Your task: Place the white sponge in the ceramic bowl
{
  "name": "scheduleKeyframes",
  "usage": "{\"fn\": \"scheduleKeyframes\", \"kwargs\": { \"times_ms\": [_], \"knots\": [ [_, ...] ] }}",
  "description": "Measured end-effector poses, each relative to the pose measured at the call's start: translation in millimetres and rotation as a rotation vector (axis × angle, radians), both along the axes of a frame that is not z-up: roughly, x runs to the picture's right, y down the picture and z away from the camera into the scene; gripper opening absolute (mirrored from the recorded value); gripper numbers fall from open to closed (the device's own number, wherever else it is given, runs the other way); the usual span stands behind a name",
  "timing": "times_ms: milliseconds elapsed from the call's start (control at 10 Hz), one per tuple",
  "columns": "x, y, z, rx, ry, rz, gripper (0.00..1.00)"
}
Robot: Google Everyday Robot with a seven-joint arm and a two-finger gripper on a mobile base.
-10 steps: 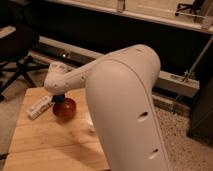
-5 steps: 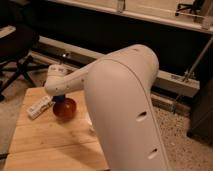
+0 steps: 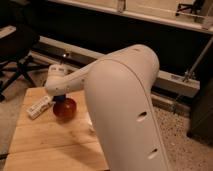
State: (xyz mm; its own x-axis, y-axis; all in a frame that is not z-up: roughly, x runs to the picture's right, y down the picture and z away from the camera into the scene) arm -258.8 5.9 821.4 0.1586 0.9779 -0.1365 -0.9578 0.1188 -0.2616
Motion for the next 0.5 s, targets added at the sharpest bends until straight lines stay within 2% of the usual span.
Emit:
{"fn": "scheduleKeyframes", "kwargs": {
  "times_ms": [300, 400, 500],
  "knots": [
    [0.8, -0.2, 0.2, 0.0, 0.001, 0.001, 0.21],
    [1.0, -0.3, 0.2, 0.0, 0.001, 0.001, 0.24],
    [1.1, -0.3, 0.3, 0.0, 0.001, 0.001, 0.33]
  ]
}}
